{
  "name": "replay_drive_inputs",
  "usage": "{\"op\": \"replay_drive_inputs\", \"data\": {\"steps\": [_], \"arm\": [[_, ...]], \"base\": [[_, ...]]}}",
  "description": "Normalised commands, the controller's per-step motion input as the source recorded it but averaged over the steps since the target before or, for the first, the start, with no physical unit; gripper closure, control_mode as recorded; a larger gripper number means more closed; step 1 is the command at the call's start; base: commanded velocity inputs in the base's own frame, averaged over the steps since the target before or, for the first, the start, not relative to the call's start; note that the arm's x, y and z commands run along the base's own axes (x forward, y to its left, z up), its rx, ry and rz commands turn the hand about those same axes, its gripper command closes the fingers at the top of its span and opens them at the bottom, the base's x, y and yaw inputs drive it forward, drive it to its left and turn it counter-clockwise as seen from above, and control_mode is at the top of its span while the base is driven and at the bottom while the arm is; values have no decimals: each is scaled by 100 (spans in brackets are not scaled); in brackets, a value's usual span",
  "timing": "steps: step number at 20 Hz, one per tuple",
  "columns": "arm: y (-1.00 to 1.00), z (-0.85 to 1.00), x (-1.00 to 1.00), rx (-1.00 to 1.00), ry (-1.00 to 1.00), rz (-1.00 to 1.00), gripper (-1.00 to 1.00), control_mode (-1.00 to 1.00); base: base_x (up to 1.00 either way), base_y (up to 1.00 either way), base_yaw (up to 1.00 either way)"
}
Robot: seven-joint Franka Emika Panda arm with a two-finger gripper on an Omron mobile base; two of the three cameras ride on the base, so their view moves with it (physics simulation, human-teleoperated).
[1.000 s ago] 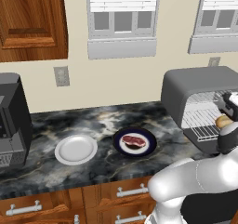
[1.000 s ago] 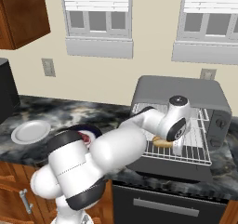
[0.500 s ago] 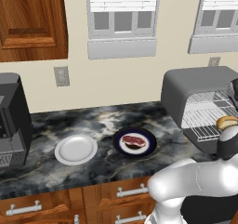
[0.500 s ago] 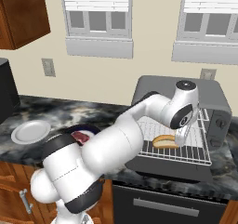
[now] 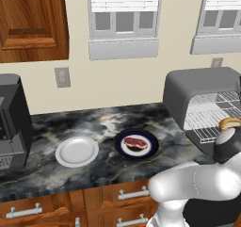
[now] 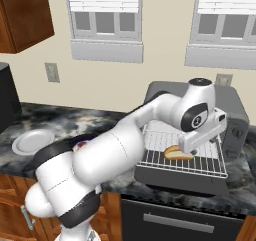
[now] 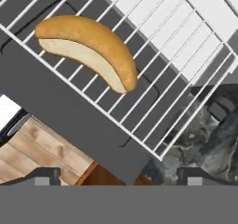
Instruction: Open the toaster oven door. Place the hotdog bun on the bottom rack in the toaster oven and place the steak on the top rack.
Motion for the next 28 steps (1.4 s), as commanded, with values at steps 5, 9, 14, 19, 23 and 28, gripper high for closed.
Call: {"op": "replay_drive_inputs", "data": {"steps": [5, 9, 14, 19, 23, 28], "arm": [[10, 0, -29, 11, -7, -84, -100, -100], [59, -5, -1, 10, -17, -70, -100, -100], [83, -33, 0, 5, -21, -38, -100, -100], [43, -82, -8, 0, -11, -13, -100, -100], [1, -41, 5, 0, -2, -1, -100, -100], [0, -15, 6, 0, 3, 0, -100, -100]], "base": [[0, 0, 0], [0, 0, 0], [0, 0, 0], [0, 0, 0], [0, 0, 0], [0, 0, 0]]}}
